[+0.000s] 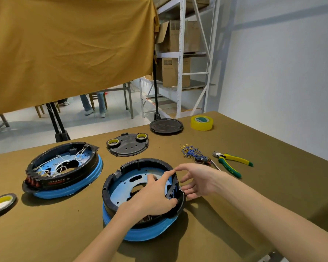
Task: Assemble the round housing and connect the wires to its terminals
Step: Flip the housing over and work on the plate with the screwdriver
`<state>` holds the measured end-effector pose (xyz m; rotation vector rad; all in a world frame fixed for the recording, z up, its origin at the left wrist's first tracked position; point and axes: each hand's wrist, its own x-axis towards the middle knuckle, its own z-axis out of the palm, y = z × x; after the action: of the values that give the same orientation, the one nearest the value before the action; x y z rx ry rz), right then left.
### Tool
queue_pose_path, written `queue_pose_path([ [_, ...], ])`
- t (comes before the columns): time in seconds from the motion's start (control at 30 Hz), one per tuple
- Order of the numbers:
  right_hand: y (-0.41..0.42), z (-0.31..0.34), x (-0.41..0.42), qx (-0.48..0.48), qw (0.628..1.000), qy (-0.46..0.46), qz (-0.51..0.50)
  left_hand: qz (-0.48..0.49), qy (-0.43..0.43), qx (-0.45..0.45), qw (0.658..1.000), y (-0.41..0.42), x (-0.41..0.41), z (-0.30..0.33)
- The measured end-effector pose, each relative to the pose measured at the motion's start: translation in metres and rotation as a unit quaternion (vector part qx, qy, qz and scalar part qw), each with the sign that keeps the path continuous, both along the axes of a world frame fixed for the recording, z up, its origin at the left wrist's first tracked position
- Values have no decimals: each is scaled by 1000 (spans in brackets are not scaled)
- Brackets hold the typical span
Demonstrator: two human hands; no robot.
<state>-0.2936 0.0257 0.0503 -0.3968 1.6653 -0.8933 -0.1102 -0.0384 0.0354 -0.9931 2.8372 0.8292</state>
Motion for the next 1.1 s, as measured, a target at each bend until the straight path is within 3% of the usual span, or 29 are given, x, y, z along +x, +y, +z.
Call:
queue_pose_path([
  [0.23, -1, 10, 6, -27, 993, -111, 31, 3, 33, -14, 999, -2, 15, 18],
  [0.4, -1, 27, 9, -85, 975, -202, 37, 23, 98, -206, 973, 6, 25, 50],
  [0.5, -2, 46, 17, -127, 963, -234, 46, 46, 146, -260, 953, 10, 27, 74],
  [0.6, -4, 59, 24, -162, 948, -271, 34, 75, 84, -276, 954, 6, 34, 97],
  [0.77, -11, 75, 47, -188, 913, -358, 61, 140, 30, -350, 926, 8, 44, 118],
  [0.87, -17, 83, 65, -198, 933, -290, 81, 174, 7, -375, 910, 8, 48, 119],
  [0.97, -23, 85, 76, -185, 961, -189, 78, 184, 43, -371, 909, 7, 53, 113],
  [1.1, -31, 84, 81, -195, 971, -99, 96, 194, 72, -402, 892, 8, 55, 111],
])
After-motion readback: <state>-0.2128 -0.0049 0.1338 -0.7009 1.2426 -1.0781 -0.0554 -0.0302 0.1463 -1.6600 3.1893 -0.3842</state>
